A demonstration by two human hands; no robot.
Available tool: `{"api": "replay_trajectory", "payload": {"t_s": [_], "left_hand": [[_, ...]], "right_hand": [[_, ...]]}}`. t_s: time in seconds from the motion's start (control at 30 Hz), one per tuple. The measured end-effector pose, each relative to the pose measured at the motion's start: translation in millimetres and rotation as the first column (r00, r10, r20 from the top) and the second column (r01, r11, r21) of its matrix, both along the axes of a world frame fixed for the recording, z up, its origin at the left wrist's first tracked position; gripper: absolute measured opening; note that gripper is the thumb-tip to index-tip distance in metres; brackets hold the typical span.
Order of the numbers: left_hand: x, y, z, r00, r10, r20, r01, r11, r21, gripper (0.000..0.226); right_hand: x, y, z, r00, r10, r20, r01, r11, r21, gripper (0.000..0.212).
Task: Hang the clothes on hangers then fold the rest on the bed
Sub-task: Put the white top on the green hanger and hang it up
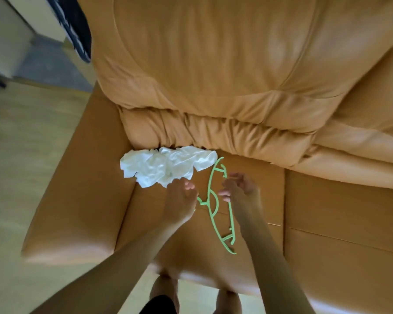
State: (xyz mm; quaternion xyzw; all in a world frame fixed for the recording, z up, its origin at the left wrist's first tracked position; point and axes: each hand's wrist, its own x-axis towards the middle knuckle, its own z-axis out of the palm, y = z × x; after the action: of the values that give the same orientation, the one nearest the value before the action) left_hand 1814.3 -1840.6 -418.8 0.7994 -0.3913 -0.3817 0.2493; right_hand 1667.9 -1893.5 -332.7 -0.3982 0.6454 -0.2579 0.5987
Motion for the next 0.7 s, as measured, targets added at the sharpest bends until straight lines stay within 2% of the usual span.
{"api": "replay_trajectory", "payload": {"t_s": [0.1, 0.23, 0.3, 0.4, 0.47, 0.57, 0.63, 0.7], "left_hand": [[22.6, -16.8, -72.6, 0.972, -0.103, 0.213, 0.084, 0.992, 0.097, 0.016], [56.9, -33.0, -163.3, 0.893, -0.219, 0.393, 0.115, 0.955, 0.273, 0.039], [73.5, -35.6, -203.2, 0.831, -0.309, 0.462, 0.119, 0.911, 0.395, 0.048], [93.8, -43.9, -244.0, 0.755, -0.449, 0.478, 0.114, 0.808, 0.578, 0.069], [105.9, -53.4, -264.2, 0.762, -0.435, 0.479, 0.081, 0.799, 0.596, 0.091], [123.7, -64.2, -280.1, 0.812, -0.324, 0.485, 0.033, 0.855, 0.517, 0.129], [138.7, -71.8, -279.3, 0.807, -0.316, 0.498, 0.029, 0.865, 0.502, 0.124], [151.9, -74.9, -270.5, 0.782, -0.386, 0.489, 0.072, 0.835, 0.546, 0.087]], "right_hand": [[14.1, -28.5, -54.4, 0.994, 0.103, -0.026, -0.102, 0.994, 0.044, 0.009], [11.0, -45.5, -110.3, 0.983, 0.177, -0.044, -0.171, 0.979, 0.107, 0.014], [-1.4, -42.3, -129.9, 0.977, 0.210, -0.043, -0.204, 0.971, 0.126, 0.017], [-23.6, -26.7, -158.1, 0.977, 0.207, -0.060, -0.196, 0.969, 0.148, 0.015], [-35.6, -18.3, -177.3, 0.978, 0.199, -0.056, -0.185, 0.963, 0.199, 0.016], [-45.2, -7.5, -191.3, 0.973, 0.224, -0.051, -0.202, 0.942, 0.269, 0.016], [-45.9, -8.2, -194.8, 0.971, 0.234, -0.056, -0.210, 0.936, 0.283, 0.016], [-42.1, -15.3, -194.5, 0.970, 0.235, -0.063, -0.208, 0.934, 0.289, 0.015]]}}
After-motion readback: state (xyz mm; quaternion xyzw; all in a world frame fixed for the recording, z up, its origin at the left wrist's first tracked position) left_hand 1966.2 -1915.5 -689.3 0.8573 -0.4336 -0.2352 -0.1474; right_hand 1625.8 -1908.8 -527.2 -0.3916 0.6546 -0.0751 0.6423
